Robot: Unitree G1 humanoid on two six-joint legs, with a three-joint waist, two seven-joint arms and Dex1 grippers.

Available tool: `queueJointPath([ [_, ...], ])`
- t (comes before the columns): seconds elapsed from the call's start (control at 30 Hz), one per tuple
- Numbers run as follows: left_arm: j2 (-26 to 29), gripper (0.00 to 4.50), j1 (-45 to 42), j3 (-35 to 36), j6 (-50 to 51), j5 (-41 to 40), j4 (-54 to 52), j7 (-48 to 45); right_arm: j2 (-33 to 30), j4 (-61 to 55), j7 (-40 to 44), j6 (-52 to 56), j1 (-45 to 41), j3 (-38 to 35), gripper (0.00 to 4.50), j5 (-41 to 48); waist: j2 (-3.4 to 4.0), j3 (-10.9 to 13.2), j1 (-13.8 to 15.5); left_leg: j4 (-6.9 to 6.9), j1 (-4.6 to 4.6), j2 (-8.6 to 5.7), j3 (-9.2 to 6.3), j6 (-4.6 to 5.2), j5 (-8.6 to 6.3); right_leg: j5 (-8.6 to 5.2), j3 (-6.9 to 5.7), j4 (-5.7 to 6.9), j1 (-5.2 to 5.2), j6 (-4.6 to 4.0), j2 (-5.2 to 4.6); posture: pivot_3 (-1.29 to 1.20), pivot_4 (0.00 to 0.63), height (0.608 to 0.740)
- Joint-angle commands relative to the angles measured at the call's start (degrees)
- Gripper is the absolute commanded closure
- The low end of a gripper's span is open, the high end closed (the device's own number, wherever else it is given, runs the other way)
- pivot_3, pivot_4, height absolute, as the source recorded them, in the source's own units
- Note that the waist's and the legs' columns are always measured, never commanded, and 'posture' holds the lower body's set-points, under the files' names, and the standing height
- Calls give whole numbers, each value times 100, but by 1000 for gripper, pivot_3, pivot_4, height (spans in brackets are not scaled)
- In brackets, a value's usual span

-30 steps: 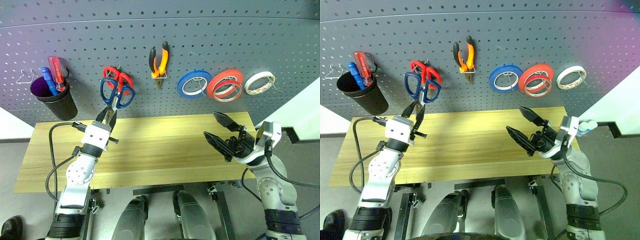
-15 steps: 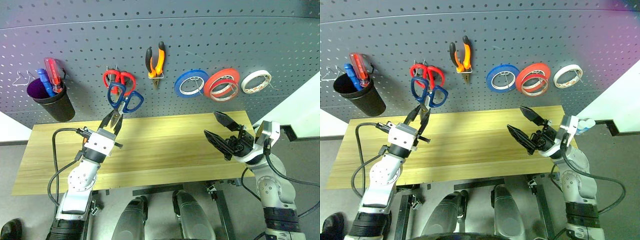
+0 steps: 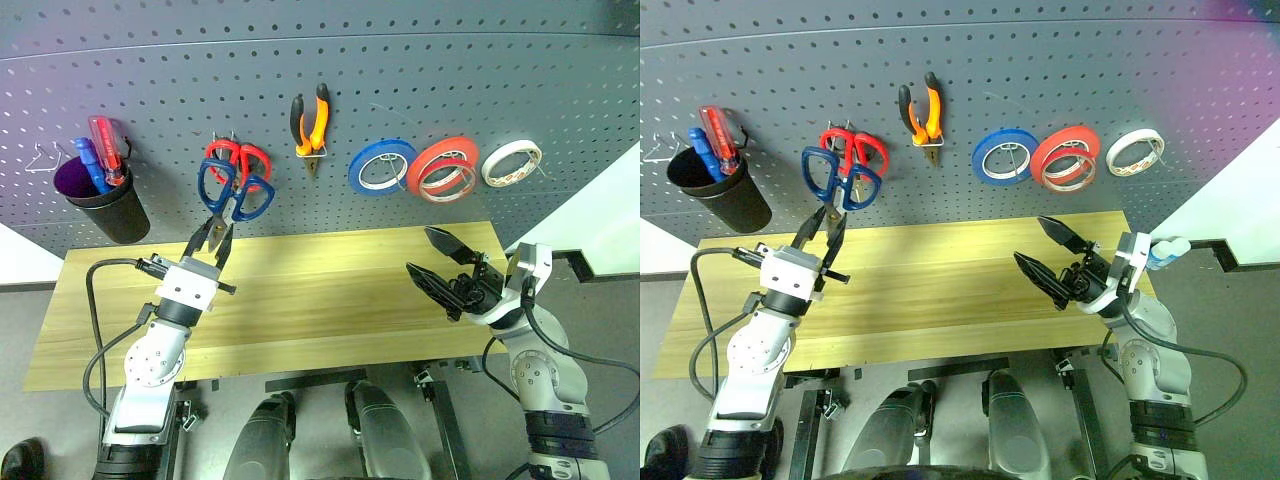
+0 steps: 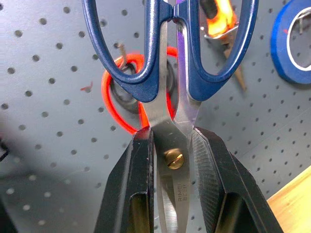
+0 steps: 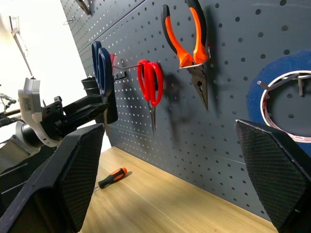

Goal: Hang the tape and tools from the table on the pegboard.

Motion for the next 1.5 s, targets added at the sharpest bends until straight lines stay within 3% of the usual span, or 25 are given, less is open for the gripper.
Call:
queueJointPath([
  [0.03, -13, 3707, -20, 156, -131, -97, -34, 88, -4, -66, 61, -139, 7, -38, 0, 5, 0, 0, 0, 2, 0, 0, 0, 0, 0, 0, 0, 1, 0, 0, 0, -141, 235, 740],
  [0.73, -168, 3707, -403, 76, 32, -327, 535, -34, 54, -185, -116, -85, -11, -27, 0, 37, 4, -4, -1, 45, -1, 0, 1, 7, -4, 5, 0, 20, 11, 5, 2, -148, 236, 740],
  [1.23, -335, 3707, -1220, -153, 958, -642, 1179, -372, 60, -295, -190, -82, 31, 49, 0, 47, 5, -5, -14, 53, 0, -1, 3, 7, -4, 7, -1, 26, 12, 7, 4, -164, 233, 740],
  [1.5, -359, 1104, -1046, -210, 1098, -951, 1106, -722, 51, -456, -157, -29, 71, 85, 0, 149, 7, -7, -10, 54, 1, -1, 5, 7, -4, 7, 2, 31, 10, 7, 5, -170, 232, 740],
])
